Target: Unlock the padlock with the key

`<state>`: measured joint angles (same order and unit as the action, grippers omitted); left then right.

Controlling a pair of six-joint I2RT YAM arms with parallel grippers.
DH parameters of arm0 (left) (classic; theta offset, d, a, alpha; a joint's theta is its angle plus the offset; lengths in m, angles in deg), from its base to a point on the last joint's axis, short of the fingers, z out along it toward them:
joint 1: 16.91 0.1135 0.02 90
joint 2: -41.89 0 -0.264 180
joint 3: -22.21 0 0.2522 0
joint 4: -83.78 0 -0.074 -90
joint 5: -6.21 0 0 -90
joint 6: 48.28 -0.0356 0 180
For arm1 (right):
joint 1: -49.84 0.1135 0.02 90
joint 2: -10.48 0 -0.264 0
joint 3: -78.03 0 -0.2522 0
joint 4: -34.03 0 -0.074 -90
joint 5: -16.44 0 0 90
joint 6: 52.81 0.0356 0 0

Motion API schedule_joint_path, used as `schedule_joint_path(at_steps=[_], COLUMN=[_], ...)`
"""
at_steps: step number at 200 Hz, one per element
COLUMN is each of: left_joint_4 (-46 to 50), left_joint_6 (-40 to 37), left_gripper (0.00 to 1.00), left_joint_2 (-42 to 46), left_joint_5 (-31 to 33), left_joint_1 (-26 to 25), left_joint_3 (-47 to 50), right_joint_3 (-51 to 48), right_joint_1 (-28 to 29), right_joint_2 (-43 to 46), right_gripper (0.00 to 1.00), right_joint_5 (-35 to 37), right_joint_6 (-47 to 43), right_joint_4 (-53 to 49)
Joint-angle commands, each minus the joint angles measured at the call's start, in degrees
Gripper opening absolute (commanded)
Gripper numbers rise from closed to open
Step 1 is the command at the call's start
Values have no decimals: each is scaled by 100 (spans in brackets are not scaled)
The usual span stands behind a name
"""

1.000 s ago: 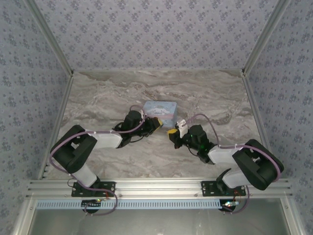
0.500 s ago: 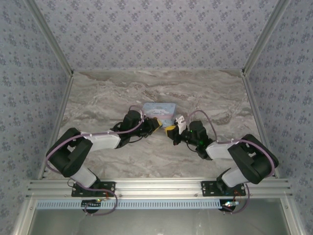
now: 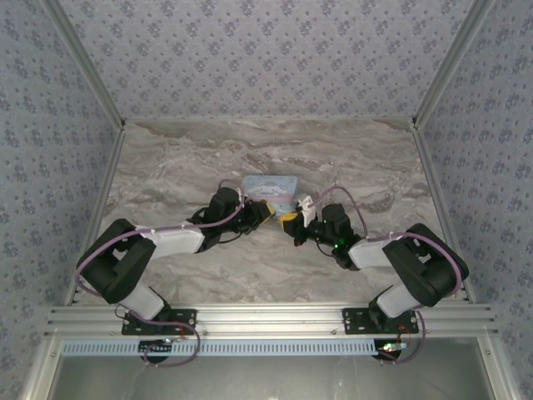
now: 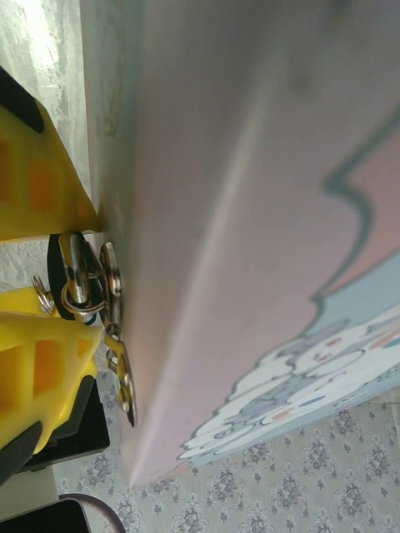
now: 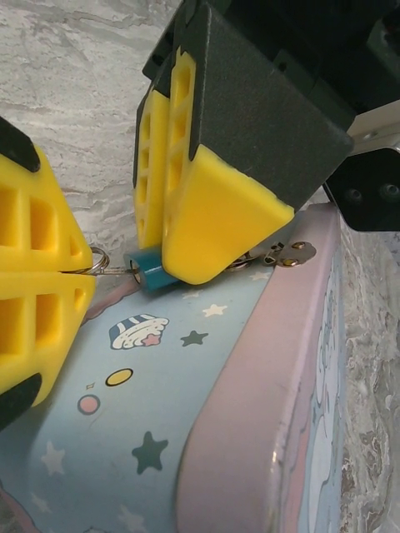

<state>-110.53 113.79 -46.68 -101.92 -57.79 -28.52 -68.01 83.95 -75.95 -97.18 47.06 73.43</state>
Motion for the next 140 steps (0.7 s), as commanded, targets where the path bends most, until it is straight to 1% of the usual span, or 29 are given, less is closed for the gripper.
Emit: schedule_joint_path(at_steps=[1, 35, 79, 140], left_joint_4=[-233, -260, -218, -191], left_joint_6=[-53, -44, -79, -61], left_gripper=[11, 10, 10, 10], left_joint_2=[234, 252, 282, 424], left_joint_5=[-214, -481, -800, -868], left_joint_1=[-36, -39, -41, -42], left_joint_3=[-221, -312, -437, -443], right_joint_3=[82, 87, 190, 247], right_joint_1=[-51, -208, -378, -583], right_joint_2=[-100, -128, -128, -190], right_gripper=[0, 0, 0, 0], right_joint_5=[-235, -547, -1079, -1464], right_joint_6=[127, 242, 246, 205], right_joint_4=[502, 745, 707, 691])
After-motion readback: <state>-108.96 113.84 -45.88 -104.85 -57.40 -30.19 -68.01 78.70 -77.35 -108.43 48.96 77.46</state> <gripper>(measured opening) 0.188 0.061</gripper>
